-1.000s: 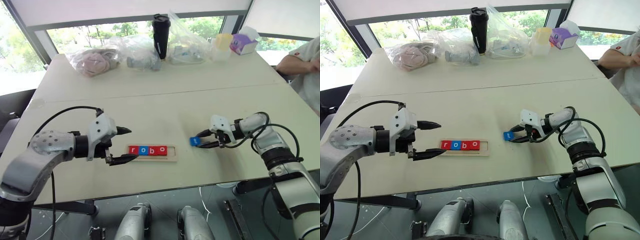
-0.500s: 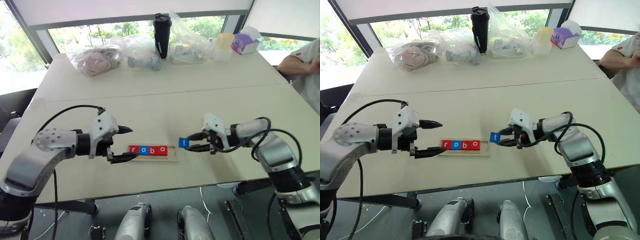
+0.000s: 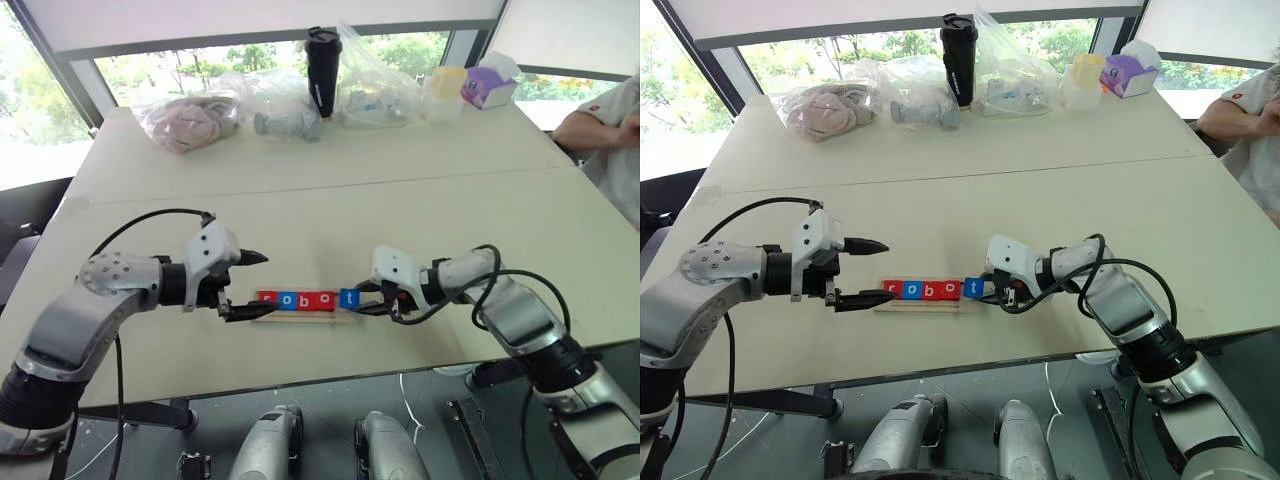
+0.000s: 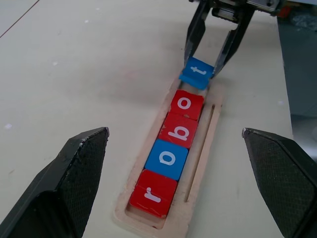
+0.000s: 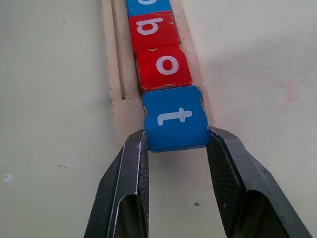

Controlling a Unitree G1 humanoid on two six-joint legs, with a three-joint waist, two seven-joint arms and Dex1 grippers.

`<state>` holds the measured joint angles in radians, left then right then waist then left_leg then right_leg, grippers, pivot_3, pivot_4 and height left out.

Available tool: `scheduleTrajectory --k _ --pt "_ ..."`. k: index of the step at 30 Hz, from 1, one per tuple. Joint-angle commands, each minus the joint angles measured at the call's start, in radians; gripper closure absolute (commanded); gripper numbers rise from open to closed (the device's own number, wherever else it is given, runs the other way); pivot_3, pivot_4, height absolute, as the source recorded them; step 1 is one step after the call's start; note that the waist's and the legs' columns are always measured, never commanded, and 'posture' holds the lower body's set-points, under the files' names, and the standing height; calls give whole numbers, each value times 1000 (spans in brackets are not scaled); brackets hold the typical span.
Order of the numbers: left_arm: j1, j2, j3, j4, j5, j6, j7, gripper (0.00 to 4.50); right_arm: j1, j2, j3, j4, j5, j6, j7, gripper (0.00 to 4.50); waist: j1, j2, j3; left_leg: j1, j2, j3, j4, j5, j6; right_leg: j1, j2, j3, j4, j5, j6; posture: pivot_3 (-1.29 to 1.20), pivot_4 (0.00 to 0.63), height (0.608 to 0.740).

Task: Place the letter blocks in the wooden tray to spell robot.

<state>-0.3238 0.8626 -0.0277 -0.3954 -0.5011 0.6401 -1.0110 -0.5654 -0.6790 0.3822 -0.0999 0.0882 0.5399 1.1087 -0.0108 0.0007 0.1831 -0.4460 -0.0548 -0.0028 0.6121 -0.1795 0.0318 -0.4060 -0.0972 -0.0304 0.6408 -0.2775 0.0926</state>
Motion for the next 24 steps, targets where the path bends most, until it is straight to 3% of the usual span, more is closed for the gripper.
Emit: scheduleTrajectory --k 1,24 --pt "14 5 20 -37 -3 -8 7 0 -27 10 8 36 -16 -52 18 3404 0 0 0 0 0 0 0 0 0 0 0 0 0 0 0 0 150 740" --pt "27 -24 16 -15 12 -29 38 0 -26 49 12 -14 6 -2 39 3404 1 0 0 0 0 0 1 0 0 0 0 0 4 0 0 0 150 740"
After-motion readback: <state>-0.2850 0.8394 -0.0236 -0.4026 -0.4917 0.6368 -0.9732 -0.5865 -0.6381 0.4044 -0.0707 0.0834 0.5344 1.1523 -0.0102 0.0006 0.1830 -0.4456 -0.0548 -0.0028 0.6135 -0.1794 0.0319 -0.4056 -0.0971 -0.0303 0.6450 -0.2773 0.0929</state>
